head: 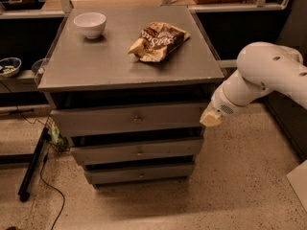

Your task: Open middle drawer

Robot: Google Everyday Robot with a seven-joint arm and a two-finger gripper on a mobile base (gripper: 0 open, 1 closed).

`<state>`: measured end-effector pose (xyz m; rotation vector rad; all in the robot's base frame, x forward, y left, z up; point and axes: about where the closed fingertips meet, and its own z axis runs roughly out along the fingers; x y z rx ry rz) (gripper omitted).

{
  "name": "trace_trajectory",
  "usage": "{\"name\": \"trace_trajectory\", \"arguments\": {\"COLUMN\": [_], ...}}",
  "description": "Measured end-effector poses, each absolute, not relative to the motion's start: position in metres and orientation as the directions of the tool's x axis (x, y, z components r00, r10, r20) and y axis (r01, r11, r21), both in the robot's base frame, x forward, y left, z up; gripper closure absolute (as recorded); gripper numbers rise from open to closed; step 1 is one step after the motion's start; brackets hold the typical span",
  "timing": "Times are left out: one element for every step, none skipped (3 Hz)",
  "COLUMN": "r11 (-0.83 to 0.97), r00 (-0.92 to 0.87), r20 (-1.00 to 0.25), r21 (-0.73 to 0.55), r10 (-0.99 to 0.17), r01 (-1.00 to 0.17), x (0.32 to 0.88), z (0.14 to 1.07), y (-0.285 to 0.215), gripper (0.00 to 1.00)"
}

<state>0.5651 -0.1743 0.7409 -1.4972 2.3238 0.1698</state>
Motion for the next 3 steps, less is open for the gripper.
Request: {"name": "trace_trajectory", "arguments": {"r11": [0.407, 0.416, 0.454], "r00": [-0.360, -0.373, -0.417], "r20": [-0.349, -0.348, -0.355], "r21": [-0.071, -0.055, -0.023], "r10": [-0.865, -0.860, -0.836], "r01": [-0.911, -0.908, -0.890], "x": [0.562, 0.552, 0.541], "z": [0.711, 0.681, 0.650], "y": [-0.167, -0.166, -0.175], "gripper": [1.00, 1.00, 1.00]}}
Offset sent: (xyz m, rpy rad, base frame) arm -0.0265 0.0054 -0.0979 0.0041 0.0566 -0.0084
